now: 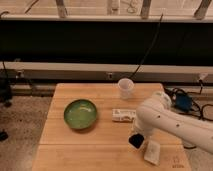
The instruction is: Place the eraser on the white sponge
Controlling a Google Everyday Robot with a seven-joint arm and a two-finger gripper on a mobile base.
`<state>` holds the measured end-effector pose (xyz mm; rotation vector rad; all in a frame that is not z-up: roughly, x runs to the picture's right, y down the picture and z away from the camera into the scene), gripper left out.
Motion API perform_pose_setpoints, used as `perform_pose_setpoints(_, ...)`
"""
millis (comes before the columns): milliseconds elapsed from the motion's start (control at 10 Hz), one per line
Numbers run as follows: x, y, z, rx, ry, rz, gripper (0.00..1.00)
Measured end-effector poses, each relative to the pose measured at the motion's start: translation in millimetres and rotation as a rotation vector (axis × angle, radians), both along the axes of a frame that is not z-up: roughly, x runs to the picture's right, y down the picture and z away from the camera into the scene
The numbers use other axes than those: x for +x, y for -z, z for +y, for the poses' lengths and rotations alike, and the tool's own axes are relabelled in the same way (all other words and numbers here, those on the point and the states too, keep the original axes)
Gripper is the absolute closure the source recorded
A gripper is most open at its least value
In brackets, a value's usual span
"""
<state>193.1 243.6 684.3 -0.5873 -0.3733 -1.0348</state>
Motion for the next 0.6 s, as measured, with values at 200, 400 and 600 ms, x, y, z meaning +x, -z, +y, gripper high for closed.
perform_pose_setpoints(200,21.6,4.1,11.6,-0.007,-0.017,0.022,1.0)
perform_pose_setpoints(400,44.9,0.5,25.1,-0.015,-0.045,0.046,0.98)
perform_pose_setpoints(600,55.2,-4.5,33.9,-0.02,-0.061,0.059,0.78)
